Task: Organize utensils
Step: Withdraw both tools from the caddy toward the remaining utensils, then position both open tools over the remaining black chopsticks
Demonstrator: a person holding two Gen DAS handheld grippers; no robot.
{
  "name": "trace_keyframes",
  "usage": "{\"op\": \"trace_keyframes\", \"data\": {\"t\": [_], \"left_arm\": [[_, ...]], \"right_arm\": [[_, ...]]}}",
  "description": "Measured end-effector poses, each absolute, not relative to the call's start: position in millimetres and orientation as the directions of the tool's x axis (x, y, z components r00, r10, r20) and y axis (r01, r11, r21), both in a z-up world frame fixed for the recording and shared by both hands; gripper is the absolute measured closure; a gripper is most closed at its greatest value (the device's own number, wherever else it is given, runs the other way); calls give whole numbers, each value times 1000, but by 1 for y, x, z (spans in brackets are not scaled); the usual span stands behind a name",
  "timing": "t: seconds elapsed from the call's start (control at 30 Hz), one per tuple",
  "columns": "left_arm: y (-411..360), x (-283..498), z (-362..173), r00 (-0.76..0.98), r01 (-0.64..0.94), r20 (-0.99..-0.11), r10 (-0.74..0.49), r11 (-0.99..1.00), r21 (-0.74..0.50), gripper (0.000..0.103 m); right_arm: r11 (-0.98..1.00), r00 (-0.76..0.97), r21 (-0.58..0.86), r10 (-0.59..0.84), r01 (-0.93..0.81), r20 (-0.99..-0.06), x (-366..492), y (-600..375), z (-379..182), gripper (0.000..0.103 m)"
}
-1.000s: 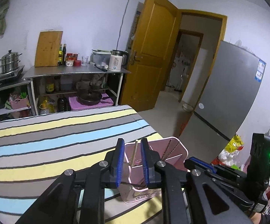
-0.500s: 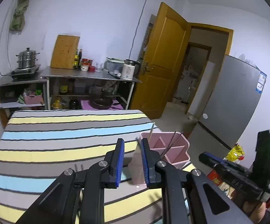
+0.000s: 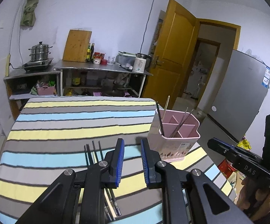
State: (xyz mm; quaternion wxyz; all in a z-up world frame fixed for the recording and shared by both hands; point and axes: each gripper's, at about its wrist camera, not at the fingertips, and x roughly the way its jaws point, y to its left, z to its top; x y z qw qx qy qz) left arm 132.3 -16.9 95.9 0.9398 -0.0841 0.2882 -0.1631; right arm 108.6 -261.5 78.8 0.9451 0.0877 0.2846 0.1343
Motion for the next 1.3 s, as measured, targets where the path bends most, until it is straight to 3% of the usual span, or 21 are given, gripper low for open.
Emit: {"op": "trace_keyframes", "data": {"t": [0.6, 1.3], "left_arm": [[16, 127, 45, 739, 158, -605, -296, 949, -271, 85], [25, 212, -49, 627, 55, -744, -229, 966, -251, 85]], "right_arm": [[933, 742, 254, 356, -253, -568, 104, -236, 52, 92], [920, 631, 257, 390, -296, -671, 139, -195, 2, 92]]}}
